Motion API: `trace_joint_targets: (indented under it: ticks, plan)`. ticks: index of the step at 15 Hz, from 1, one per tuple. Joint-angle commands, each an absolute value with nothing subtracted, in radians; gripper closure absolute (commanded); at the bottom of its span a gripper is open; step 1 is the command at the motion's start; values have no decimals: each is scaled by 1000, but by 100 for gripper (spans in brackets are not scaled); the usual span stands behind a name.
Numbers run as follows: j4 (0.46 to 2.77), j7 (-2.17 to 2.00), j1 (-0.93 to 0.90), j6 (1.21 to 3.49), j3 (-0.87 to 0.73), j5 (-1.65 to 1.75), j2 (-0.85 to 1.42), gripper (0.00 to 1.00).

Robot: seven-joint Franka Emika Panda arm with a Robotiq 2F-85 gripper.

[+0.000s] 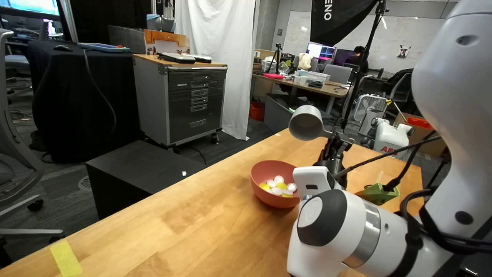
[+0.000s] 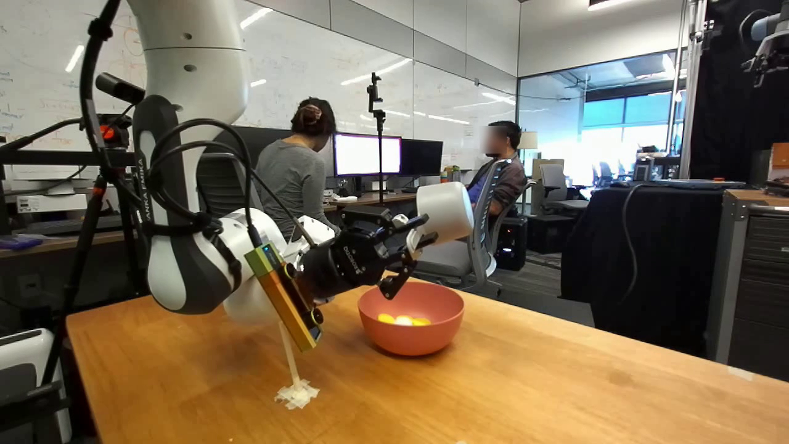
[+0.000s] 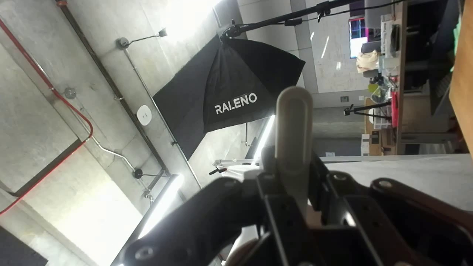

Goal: Pour the contents of the grey pot in the peach bowl

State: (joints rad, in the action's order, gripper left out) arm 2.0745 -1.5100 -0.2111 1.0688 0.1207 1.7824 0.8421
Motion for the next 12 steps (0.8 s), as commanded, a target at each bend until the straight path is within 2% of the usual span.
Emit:
trace_joint_targets:
  ticks: [1, 8, 12]
  plan:
    - [2098, -1516, -186, 1069, 150, 1787, 812, 92]
    - [2128, -1502, -156, 1115, 163, 1784, 739, 92]
    - [2180, -1470, -113, 1226, 174, 1773, 642, 92]
